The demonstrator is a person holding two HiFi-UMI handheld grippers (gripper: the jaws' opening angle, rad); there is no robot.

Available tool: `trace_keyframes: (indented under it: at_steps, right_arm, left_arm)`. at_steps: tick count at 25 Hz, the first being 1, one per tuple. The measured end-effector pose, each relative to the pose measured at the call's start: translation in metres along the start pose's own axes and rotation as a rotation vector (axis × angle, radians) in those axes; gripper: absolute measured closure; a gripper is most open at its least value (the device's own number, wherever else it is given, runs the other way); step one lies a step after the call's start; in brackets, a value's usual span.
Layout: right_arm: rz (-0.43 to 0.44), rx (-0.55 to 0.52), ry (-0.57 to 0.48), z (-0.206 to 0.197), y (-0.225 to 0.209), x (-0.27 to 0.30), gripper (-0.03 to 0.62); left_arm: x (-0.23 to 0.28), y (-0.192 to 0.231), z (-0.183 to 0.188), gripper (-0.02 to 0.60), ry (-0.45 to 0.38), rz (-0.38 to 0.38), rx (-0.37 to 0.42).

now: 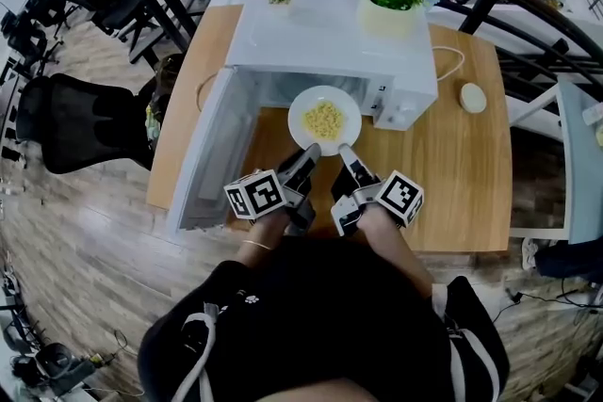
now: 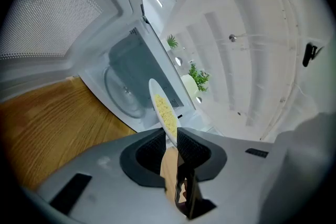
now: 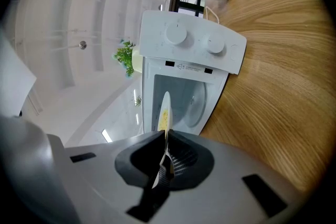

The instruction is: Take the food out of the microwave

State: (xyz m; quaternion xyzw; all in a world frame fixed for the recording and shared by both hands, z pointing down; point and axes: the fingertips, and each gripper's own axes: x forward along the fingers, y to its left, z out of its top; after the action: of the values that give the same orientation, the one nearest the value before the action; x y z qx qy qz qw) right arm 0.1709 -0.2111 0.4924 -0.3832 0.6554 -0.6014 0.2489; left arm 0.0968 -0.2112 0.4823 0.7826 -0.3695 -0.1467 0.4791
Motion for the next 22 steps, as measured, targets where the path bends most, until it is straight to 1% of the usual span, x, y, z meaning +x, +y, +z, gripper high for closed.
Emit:
trace_keyframes:
  at_steps: [9, 13, 22]
  right_arm:
    - [0.003, -0.008, 0.006, 0.002, 0.0027, 0.0028, 0.576]
    - [0.022, -0.004, 0.007, 0.0018, 0.0063, 0.0044, 0.576]
    - [0.016, -0.006, 0.01, 0.0019, 0.0013, 0.006, 0.574]
  left_arm:
    - [0.0011, -0.0015, 0.0041, 0.511, -0.009, 0.002, 0.0]
    - [0.0008, -0.0021, 0.0048, 0.511, -0.009, 0.004, -0.003]
    - [0.0022, 0.0027, 0.0031, 0.511, -0.011, 0.001, -0.008]
